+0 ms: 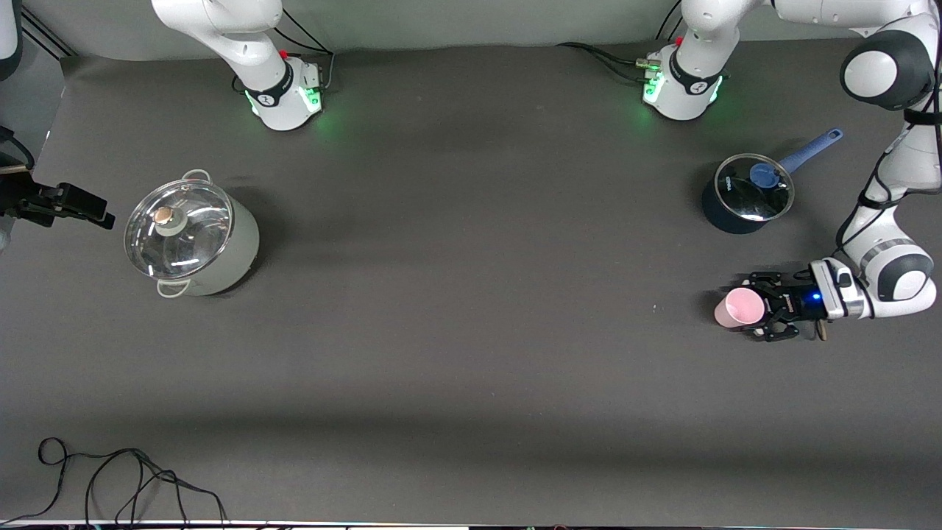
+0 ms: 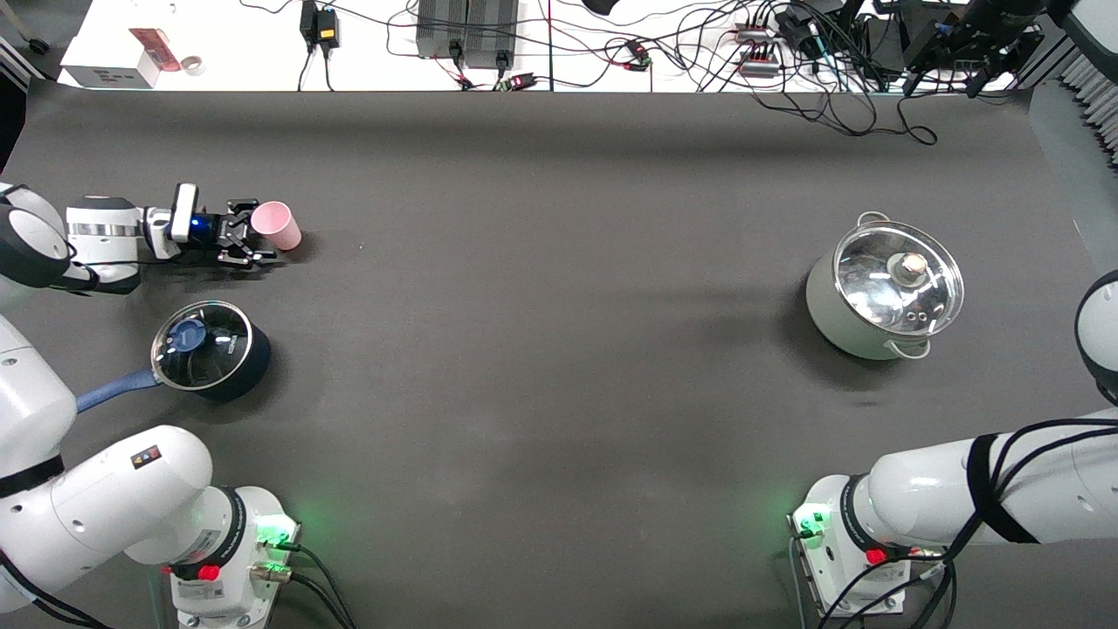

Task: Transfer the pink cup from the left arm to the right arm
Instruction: 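Close the left gripper around the pink cup's side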

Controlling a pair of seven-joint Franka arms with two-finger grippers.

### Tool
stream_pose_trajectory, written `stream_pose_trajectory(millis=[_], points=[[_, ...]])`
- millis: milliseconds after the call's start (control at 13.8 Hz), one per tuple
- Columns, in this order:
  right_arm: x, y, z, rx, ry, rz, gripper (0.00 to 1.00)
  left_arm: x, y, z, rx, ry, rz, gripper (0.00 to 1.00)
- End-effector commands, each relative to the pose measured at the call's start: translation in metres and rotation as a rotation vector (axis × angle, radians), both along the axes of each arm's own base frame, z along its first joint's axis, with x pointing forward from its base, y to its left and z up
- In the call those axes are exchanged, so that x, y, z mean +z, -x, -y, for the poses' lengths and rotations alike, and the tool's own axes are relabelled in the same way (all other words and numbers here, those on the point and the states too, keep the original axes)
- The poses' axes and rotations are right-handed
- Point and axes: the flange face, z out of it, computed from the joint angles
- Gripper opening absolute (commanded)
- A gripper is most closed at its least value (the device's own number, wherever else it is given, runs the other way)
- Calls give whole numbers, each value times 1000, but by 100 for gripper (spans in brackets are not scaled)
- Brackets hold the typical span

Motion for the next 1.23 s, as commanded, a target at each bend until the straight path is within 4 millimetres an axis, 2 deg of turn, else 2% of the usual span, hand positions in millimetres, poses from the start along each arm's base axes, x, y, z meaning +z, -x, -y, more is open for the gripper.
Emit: stream_pose_trajectory(millis=[0,145,217,289,362,506,579,723,868,1013,1157], points=[[3,-1,3,-2,5,-8,100,1,-4,11,-6,15,29,100],[4,0,3,6,4,-6,100,-4,-4,15,-1,19,25,99],[2,0,2,9,5,-10,100,-6,-5,20,1,26,22,86],[1,0,1,10,4,-11,100,-6,-6,20,1,26,26,56],[2,-1,0,10,4,-9,100,-7,-8,26,-2,30,26,46],[1,-1,-4,16,3,-11,100,-6,-12,35,-2,40,29,11],[1,-1,-4,10,3,-11,100,-2,-19,50,-12,54,37,3],[1,-1,-4,10,3,-11,100,10,-35,77,-9,95,53,2],[1,-1,-5,12,3,-11,100,20,-54,112,11,120,50,2],[2,0,-5,18,3,-9,100,35,-79,146,52,112,32,2],[2,1,-5,21,1,-20,100,58,-106,194,115,104,8,2]])
